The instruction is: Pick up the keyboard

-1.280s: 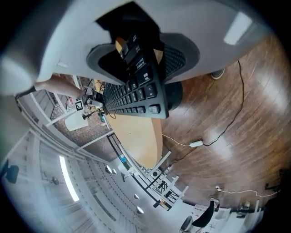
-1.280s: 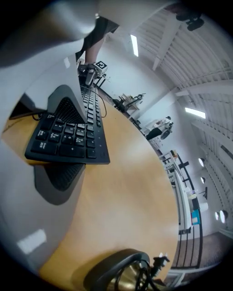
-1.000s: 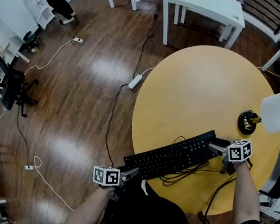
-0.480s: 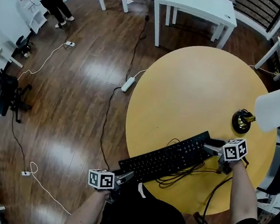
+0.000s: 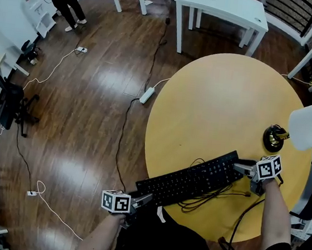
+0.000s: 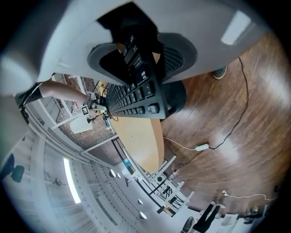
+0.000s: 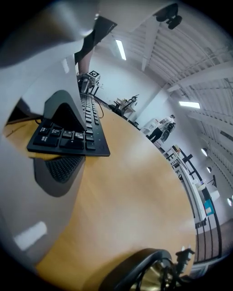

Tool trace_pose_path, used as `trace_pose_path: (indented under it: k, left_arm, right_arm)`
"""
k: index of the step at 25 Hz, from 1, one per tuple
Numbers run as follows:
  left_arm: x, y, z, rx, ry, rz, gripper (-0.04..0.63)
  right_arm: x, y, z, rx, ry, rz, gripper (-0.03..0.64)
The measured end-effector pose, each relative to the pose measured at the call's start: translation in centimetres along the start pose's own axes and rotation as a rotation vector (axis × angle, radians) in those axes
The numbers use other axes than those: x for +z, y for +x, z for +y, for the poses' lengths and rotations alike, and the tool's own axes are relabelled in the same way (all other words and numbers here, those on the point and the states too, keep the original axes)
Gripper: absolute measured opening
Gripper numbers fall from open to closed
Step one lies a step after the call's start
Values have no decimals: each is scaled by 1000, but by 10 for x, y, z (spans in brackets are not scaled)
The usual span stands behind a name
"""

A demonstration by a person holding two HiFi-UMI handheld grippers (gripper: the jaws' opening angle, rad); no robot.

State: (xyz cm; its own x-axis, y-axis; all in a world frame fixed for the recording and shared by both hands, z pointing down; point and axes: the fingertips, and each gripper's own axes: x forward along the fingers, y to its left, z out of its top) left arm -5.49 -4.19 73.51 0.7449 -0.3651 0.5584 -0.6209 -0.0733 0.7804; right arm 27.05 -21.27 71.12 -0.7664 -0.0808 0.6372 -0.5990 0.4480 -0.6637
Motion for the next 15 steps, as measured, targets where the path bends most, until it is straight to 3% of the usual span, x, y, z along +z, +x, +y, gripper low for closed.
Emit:
trace_pose_path:
  k: [6, 9, 12, 15]
  left_arm:
    - [-3, -7, 1, -35, -15, 4, 191]
    - [-5, -15, 4, -69, -20, 2, 186]
    - [-6, -21, 5, -88, -13, -26, 181]
    - [-5, -26, 0, -105, -22, -20, 167]
  right_arm:
    - [-3, 3, 7, 62, 135, -24, 183]
    - [-10, 5, 15, 104, 146, 6, 173]
    - [-4, 0, 24, 142, 169, -64, 173]
    - [11, -9, 32, 139, 119, -125, 164]
